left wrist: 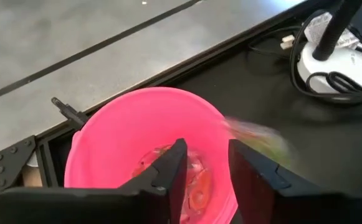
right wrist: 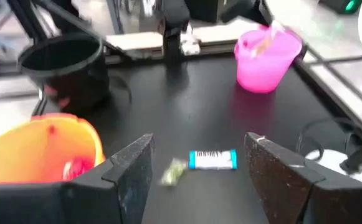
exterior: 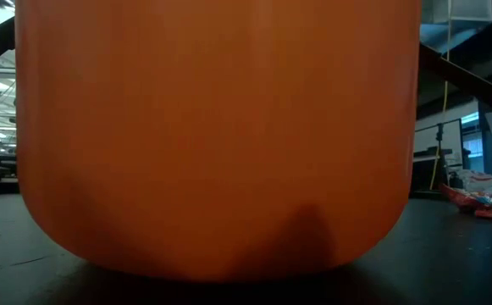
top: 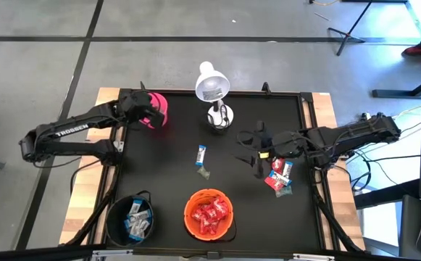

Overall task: Sort candy
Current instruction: Put the green candy into the pink bucket

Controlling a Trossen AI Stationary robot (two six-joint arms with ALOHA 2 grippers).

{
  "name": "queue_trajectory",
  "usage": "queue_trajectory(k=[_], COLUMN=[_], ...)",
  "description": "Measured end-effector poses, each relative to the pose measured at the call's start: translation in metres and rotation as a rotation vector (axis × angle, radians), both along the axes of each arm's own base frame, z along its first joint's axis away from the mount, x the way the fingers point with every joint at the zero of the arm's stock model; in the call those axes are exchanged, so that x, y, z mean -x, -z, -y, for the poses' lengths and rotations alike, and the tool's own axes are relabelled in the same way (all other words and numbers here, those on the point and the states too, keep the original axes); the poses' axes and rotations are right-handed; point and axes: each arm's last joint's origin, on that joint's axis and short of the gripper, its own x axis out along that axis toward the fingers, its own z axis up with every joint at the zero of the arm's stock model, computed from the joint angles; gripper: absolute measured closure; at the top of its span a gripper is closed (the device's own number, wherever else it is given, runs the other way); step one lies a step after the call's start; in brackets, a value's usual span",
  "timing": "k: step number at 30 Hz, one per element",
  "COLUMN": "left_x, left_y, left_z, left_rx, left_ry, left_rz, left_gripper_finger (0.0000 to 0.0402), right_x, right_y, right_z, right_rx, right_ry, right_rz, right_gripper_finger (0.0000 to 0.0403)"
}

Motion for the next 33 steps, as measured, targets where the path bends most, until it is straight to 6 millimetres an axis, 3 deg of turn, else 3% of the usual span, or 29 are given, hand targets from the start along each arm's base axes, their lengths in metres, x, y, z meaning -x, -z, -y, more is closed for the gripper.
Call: queue_trajectory(k=[10,15,21,28,33], left_x=[0.010,-0.003,-0.044,-0.093,-0.108], left_y=[-0.027,-0.029,-0.004,0.051,0.082], left_z=[0.004,0.012,0.036,0.060,0.058], left_rx=[-0.089,0.039,0.190,0.234,0.305], left_ry=[-0.029,0.233,0.514,0.749,0.726], left_rz=[0.060,0.158,0.051,-0.252,-0.378], left_gripper_finger=[0.0285,0.0285,0.0285,0.0285,0.0285], right_x=[0.016,0.021,0.021,0.018,0.015], right_y=[-0.046,-0.053,-0.051,-0.049,-0.046], right_z=[-0.003,-0.014,-0.020,-0.020,-0.021], right_rx=[0.015,0.054,0.099,0.105,0.111], right_ry=[-0.011,-0.032,-0.020,-0.016,-0.016], right_rz=[-0.024,-0.010,-0.012,-0.022,-0.039], right_gripper_finger=[0.0160,0.0160,0.0160,0.0160,0.0160])
